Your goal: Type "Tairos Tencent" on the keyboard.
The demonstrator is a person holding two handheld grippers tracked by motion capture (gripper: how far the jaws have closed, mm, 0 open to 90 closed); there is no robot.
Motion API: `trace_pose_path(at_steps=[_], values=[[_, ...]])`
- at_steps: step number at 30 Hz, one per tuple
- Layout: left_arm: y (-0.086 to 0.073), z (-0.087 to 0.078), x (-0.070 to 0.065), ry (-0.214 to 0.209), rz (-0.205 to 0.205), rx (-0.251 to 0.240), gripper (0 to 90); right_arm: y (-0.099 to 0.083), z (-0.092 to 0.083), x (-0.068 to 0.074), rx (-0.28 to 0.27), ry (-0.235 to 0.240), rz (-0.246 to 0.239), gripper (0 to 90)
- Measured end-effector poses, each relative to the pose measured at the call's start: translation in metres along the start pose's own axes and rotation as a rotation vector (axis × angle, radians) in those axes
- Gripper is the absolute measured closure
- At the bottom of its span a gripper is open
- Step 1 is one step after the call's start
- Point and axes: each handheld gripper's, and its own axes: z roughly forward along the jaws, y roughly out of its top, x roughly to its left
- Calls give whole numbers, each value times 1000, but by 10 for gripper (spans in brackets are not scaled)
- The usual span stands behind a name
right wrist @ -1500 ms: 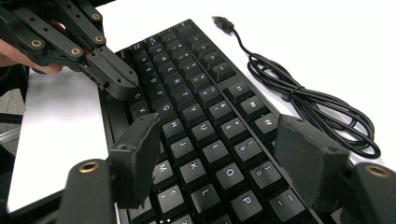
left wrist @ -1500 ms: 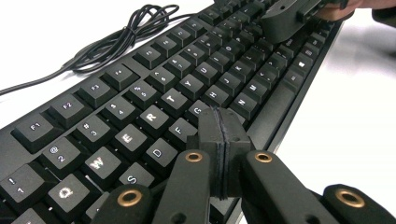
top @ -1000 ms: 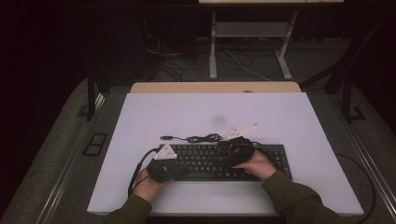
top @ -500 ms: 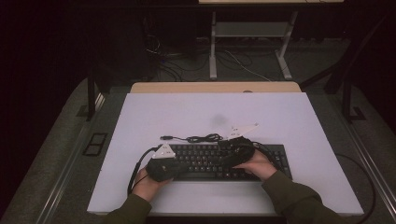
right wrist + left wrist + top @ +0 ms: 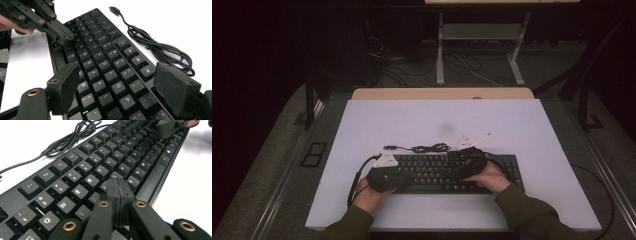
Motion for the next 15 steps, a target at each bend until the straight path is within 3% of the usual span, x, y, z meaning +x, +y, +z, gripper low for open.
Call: trace_pose_path(at_steps=[15], values=[[6, -2, 13, 29, 11, 0, 881, -8, -9, -1, -3, -23, 17, 205]])
